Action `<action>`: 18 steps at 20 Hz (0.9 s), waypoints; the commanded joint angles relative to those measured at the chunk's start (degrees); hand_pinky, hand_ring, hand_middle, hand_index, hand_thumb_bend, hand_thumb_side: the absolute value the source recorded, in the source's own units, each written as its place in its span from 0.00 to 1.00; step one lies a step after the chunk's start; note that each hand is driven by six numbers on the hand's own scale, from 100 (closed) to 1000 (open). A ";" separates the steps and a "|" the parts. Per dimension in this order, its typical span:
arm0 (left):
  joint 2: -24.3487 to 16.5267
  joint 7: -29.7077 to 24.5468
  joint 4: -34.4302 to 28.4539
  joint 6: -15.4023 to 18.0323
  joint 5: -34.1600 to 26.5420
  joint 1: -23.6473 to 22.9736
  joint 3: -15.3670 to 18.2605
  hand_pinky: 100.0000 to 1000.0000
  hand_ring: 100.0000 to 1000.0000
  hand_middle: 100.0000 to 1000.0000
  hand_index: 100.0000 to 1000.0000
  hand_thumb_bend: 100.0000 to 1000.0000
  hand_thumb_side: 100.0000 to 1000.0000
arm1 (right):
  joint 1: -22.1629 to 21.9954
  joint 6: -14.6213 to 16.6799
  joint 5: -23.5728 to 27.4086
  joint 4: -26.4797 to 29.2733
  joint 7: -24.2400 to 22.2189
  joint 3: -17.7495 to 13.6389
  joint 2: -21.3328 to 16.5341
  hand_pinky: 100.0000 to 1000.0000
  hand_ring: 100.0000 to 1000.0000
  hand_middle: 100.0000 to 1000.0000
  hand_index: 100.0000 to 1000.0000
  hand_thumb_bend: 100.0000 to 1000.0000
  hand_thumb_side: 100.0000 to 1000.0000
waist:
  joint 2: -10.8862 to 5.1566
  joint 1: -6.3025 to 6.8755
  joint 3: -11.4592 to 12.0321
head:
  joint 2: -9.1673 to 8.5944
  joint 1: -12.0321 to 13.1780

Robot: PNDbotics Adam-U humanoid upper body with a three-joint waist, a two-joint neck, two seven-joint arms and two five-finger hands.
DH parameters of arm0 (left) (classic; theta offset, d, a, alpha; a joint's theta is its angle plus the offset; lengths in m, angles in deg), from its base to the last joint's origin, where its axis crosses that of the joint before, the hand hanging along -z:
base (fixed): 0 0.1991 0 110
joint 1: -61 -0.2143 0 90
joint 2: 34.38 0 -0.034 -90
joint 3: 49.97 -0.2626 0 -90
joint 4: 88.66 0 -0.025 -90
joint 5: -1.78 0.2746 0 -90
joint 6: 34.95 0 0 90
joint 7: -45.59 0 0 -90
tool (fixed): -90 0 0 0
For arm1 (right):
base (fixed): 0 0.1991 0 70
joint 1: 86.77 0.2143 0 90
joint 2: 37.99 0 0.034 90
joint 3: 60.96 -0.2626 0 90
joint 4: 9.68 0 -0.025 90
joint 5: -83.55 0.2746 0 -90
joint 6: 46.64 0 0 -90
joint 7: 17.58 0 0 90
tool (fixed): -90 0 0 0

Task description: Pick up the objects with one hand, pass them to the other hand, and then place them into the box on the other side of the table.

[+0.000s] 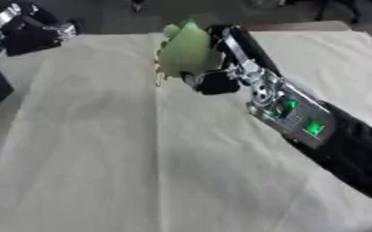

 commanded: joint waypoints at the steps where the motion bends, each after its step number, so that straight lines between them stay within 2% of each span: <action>1: 0.68 -2.87 -1.18 -0.48 1.31 2.01 -0.25 0.88 0.72 0.76 0.75 0.39 0.60 | 1.37 0.07 -1.14 1.15 0.93 0.24 -0.31 0.28 0.46 0.37 0.46 0.24 0.00 | -1.59 0.81 0.45 | -0.38 -0.02; 6: 2.76 -7.38 -1.17 -0.25 4.11 2.80 -0.84 0.88 0.74 0.77 0.76 0.47 0.59 | 2.09 0.60 -2.23 1.15 0.58 0.69 0.16 0.29 0.46 0.37 0.46 0.24 0.00 | -1.22 0.82 1.64 | -0.51 0.12; 10: 4.09 -11.21 -1.39 0.84 5.70 3.40 -1.15 0.89 0.75 0.77 0.76 0.57 0.60 | 2.65 1.08 -3.08 1.15 -0.14 1.02 0.35 0.29 0.46 0.37 0.46 0.23 0.00 | -0.98 0.88 2.30 | -0.66 -0.10; 14: 5.20 -14.88 -1.67 2.07 6.92 3.86 -1.31 0.89 0.76 0.77 0.77 0.60 0.60 | 3.28 1.78 -4.05 1.15 -1.07 1.26 0.54 0.30 0.46 0.37 0.46 0.23 0.00 | -0.77 0.93 2.87 | -0.82 -0.40; 18: 6.01 -18.16 -1.95 3.58 7.79 4.14 -1.56 0.90 0.77 0.77 0.78 0.65 0.65 | 3.63 2.49 -5.01 1.15 -2.14 1.59 0.67 0.30 0.46 0.37 0.46 0.23 0.00 | -0.59 0.93 3.19 | -0.94 -0.75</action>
